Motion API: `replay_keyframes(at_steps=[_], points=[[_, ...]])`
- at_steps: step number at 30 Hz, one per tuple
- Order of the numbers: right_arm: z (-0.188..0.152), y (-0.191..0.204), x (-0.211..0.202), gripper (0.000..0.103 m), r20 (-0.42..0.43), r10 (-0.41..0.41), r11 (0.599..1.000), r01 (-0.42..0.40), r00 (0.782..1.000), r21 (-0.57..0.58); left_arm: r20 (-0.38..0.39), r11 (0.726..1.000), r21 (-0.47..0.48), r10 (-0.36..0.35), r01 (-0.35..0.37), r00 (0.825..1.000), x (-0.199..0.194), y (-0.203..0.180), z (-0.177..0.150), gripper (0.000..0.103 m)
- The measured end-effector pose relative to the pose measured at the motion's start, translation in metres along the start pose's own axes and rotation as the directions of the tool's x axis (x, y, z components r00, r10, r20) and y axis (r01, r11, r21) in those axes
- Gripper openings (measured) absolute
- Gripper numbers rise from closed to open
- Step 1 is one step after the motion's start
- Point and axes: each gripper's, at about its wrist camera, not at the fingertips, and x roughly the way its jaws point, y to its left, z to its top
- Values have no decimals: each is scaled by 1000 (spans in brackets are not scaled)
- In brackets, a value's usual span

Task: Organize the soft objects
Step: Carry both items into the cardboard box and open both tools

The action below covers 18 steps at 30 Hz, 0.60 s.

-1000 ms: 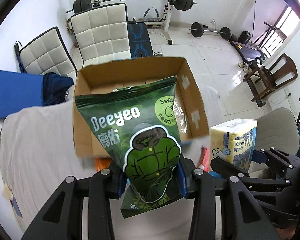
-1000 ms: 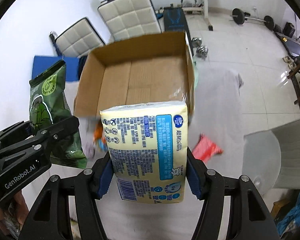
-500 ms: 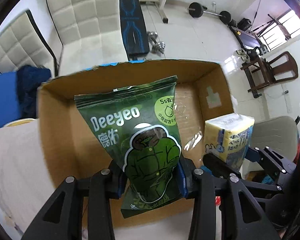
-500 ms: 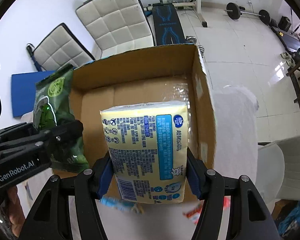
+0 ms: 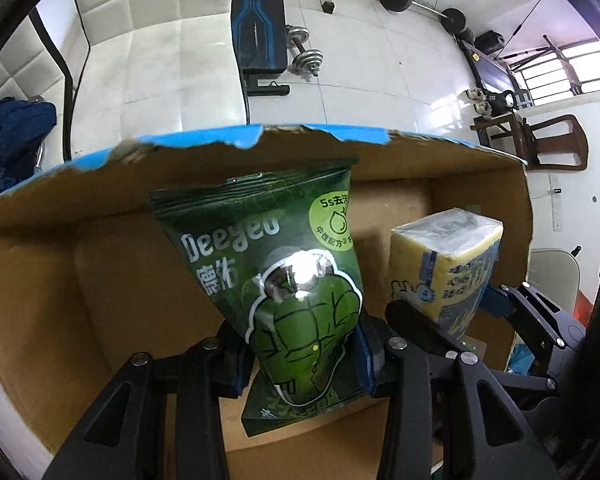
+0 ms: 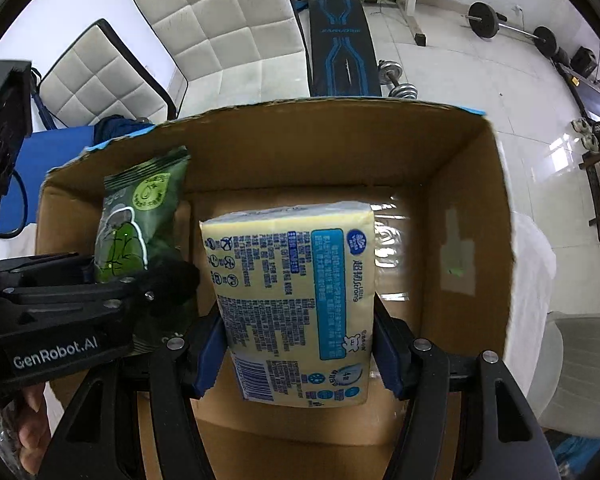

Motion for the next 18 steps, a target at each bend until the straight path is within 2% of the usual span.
replay_keyframes(at_steps=[7, 12, 15, 17, 18], points=[[8, 0, 17, 66, -20, -22, 1000, 21, 1000, -14, -12, 1000, 3, 5, -5, 1000, 10, -4, -4, 40], [5, -1, 23, 67, -53, -30, 1000, 30, 998, -5, 0, 997, -24, 67, -67, 998, 8, -3, -15, 41], [4, -1, 22, 71, -43, -50, 999, 49, 998, -15, 14, 996, -44, 84, -83, 996, 4, -2, -24, 49], [1, -1, 20, 77, -36, -56, 998, 56, 998, -22, 23, 995, -49, 93, -92, 995, 2, -3, -29, 62], [0, -1, 18, 78, -33, -59, 998, 58, 998, -24, 29, 994, -51, 100, -98, 995, 1, -4, -32, 66]])
